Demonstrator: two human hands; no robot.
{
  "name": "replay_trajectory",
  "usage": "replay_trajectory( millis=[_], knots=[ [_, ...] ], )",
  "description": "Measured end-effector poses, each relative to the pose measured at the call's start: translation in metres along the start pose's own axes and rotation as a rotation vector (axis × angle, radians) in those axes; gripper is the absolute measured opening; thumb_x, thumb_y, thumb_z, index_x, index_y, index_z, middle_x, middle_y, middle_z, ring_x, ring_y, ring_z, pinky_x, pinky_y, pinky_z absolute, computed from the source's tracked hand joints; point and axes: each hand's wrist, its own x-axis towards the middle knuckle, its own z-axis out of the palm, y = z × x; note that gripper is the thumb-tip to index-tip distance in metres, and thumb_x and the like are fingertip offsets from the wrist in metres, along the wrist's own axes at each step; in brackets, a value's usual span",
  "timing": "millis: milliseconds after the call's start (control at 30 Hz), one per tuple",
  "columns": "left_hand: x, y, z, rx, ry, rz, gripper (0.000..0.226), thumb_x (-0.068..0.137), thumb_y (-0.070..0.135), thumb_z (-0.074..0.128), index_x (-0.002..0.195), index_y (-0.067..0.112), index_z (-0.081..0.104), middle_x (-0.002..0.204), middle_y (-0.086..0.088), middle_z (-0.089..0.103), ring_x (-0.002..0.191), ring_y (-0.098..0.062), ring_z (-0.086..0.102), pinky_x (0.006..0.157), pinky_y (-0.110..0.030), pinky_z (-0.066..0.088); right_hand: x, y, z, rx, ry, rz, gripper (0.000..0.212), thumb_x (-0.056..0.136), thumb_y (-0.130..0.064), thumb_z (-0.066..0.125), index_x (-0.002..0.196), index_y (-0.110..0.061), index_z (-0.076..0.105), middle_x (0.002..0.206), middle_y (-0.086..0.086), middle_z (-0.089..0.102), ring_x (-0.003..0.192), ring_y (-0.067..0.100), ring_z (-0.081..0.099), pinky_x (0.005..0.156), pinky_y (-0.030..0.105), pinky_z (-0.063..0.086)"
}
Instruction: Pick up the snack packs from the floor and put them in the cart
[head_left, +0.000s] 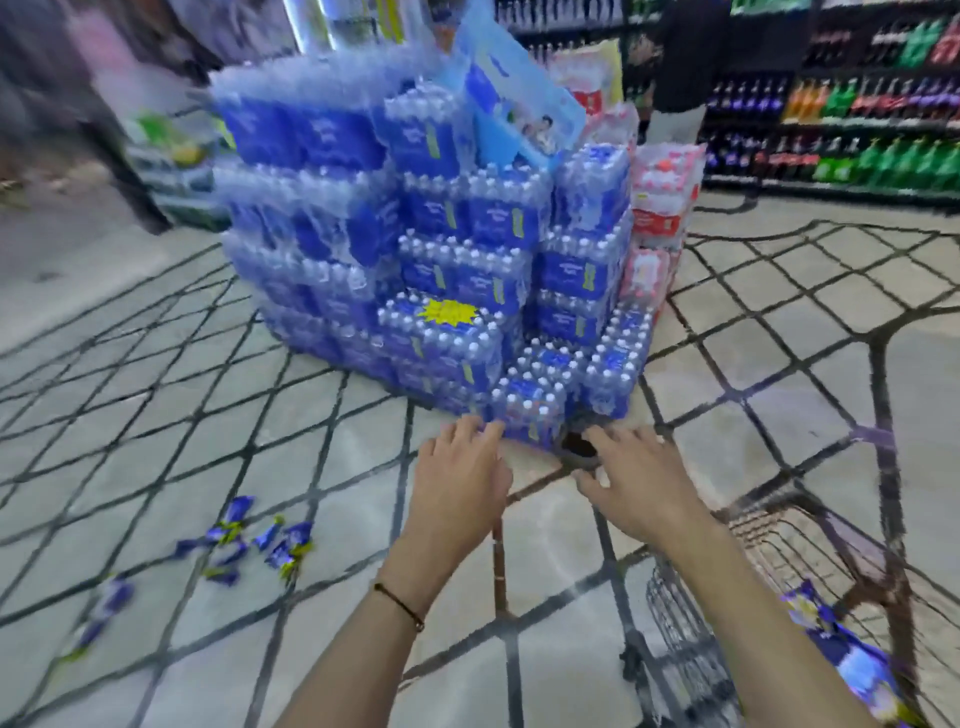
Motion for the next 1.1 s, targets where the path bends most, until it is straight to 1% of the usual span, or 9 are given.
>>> replay_trajectory(
  millis=[67,200,333,433,533,633,867,967,1100],
  knots=[
    [-0.023,-0.051,-0.010,0.030,0.030,-0.085,0.037,0.084,0.031,0.058,0.119,0.020,0.060,0.112,-0.002,0.060,0.098,-0.028,0.057,0.076,-0.042,0.048,0.021,-0.053,0.009,-0.002,-0.020,-0.093,0.045,0.091,-0.055,0.043,0.127,-0.029,0.045,0.125,0.000,0.051,0.117,0.028,0.042,0.092,0.045,0.043],
    [-0.082,-0.163,-0.034,0.068,0.074,-0.268,0.039,0.083,0.034,0.048,0.115,0.017,0.063,0.113,-0.006,0.062,0.095,-0.031,0.058,0.073,-0.042,0.050,0.054,-0.177,0.030,-0.007,-0.062,-0.295,0.055,0.093,-0.057,0.042,0.139,-0.028,0.041,0.134,-0.001,0.049,0.124,0.028,0.040,0.098,0.046,0.041],
    [-0.148,-0.276,-0.059,0.115,0.032,-0.458,0.035,0.081,0.032,0.058,0.112,0.019,0.064,0.110,-0.006,0.061,0.094,-0.032,0.058,0.071,-0.043,0.050,0.076,-0.311,0.057,0.015,-0.090,-0.452,0.051,0.093,-0.057,0.041,0.135,-0.028,0.042,0.129,-0.001,0.053,0.119,0.027,0.046,0.091,0.044,0.045],
    [-0.194,-0.351,-0.081,0.180,0.000,-0.557,0.034,0.080,0.034,0.066,0.111,0.021,0.063,0.108,-0.006,0.062,0.094,-0.032,0.059,0.071,-0.042,0.049,0.085,-0.405,0.081,0.001,-0.101,-0.559,0.049,0.093,-0.057,0.041,0.133,-0.029,0.043,0.126,-0.002,0.054,0.117,0.026,0.047,0.088,0.041,0.044],
    [-0.236,-0.413,-0.106,0.213,-0.033,-0.646,0.036,0.082,0.038,0.056,0.114,0.023,0.064,0.112,-0.001,0.062,0.099,-0.029,0.058,0.075,-0.040,0.046,0.087,-0.483,0.102,0.028,-0.141,-0.643,0.048,0.093,-0.055,0.043,0.133,-0.028,0.044,0.124,-0.002,0.054,0.115,0.026,0.047,0.088,0.041,0.045],
    [-0.272,-0.466,-0.127,0.220,-0.059,-0.730,0.039,0.087,0.039,0.052,0.122,0.024,0.060,0.119,0.000,0.059,0.106,-0.029,0.055,0.083,-0.043,0.046,0.091,-0.550,0.121,0.046,-0.170,-0.722,0.048,0.093,-0.054,0.043,0.134,-0.029,0.045,0.124,-0.003,0.054,0.113,0.024,0.046,0.088,0.041,0.045],
    [-0.314,-0.568,-0.135,0.209,-0.058,-0.932,0.031,0.087,0.041,0.061,0.113,0.023,0.065,0.108,0.002,0.061,0.097,-0.028,0.058,0.076,-0.042,0.047,0.130,-0.670,0.156,0.008,-0.235,-0.852,0.046,0.095,-0.051,0.043,0.134,-0.028,0.043,0.124,-0.003,0.053,0.114,0.025,0.046,0.088,0.040,0.045],
    [-0.317,-0.616,-0.126,0.198,-0.046,-0.976,0.035,0.090,0.041,0.056,0.120,0.024,0.061,0.116,0.002,0.058,0.106,-0.026,0.055,0.082,-0.040,0.044,0.161,-0.718,0.179,-0.007,-0.271,-0.881,0.044,0.095,-0.051,0.041,0.131,-0.028,0.044,0.121,-0.003,0.054,0.111,0.025,0.047,0.087,0.041,0.047],
    [-0.312,-0.694,-0.119,0.186,-0.099,-1.055,0.045,0.088,0.036,0.053,0.130,0.021,0.056,0.127,-0.001,0.058,0.115,-0.028,0.053,0.088,-0.042,0.044,0.210,-0.788,0.213,0.016,-0.313,-0.919,0.045,0.096,-0.049,0.040,0.137,-0.029,0.041,0.126,-0.002,0.052,0.116,0.025,0.045,0.088,0.041,0.046]
  ],
)
